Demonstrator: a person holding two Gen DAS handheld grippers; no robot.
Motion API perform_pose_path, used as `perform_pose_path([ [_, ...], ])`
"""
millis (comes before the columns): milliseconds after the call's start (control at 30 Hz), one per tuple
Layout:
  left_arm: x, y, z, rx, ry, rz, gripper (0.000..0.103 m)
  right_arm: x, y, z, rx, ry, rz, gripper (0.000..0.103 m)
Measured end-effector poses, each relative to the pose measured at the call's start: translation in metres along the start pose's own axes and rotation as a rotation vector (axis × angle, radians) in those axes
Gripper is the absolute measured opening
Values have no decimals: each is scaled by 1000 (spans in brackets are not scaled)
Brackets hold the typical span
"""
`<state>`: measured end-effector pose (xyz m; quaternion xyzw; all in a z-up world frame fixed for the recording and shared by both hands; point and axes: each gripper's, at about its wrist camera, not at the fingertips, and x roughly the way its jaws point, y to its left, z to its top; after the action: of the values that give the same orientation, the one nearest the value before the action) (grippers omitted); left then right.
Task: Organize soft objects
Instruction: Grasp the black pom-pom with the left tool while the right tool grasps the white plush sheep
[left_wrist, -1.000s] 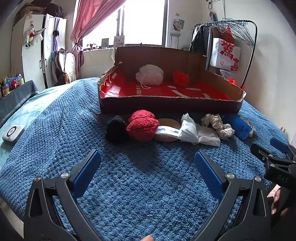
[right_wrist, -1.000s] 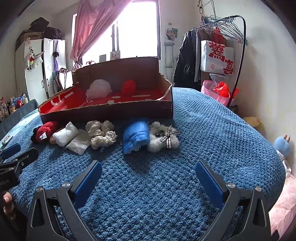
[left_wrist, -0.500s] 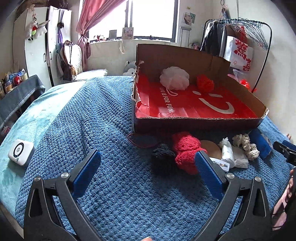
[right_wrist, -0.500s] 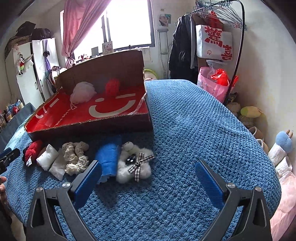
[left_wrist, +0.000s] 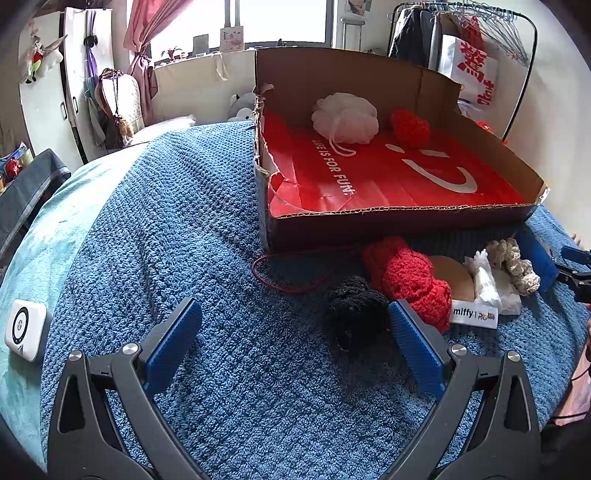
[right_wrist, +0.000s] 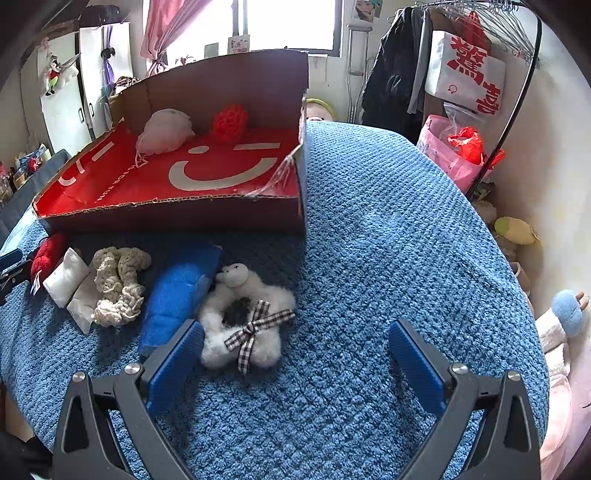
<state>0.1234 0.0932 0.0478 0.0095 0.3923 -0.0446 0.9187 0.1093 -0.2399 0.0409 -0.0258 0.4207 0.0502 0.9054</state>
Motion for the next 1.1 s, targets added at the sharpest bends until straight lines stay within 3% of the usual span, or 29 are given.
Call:
perform_pose_path([
  [67, 3, -1, 1, 3, 7, -11, 95, 4, 2, 3, -13, 11, 8, 99],
  [233, 4, -1, 1, 11, 14, -40, 93, 8, 7, 4, -38, 27, 45, 96],
  [300, 5, -1, 1, 13, 19, -65, 86, 10, 11, 5, -55, 31, 49, 95],
  [400, 6, -3, 1, 20, 27, -116, 65, 12, 19, 6, -77, 17, 42, 83],
  [467, 7, -4, 1, 20, 33, -158, 40, 12, 22, 7, -81, 4, 63, 67],
  [500, 7, -6, 1, 18, 38, -190, 33, 11, 23, 7, -82, 1, 75, 59],
  [533, 7, -7, 1, 18, 38, -204, 31, 11, 24, 7, -83, -3, 78, 58],
  [900, -26, -16, 11, 43, -47, -201, 30, -30, 17, 22, -27, -145, 101, 57],
  [1100, -33, -21, 16, 48, -71, -214, 30, -39, 20, 28, -26, -171, 115, 57],
])
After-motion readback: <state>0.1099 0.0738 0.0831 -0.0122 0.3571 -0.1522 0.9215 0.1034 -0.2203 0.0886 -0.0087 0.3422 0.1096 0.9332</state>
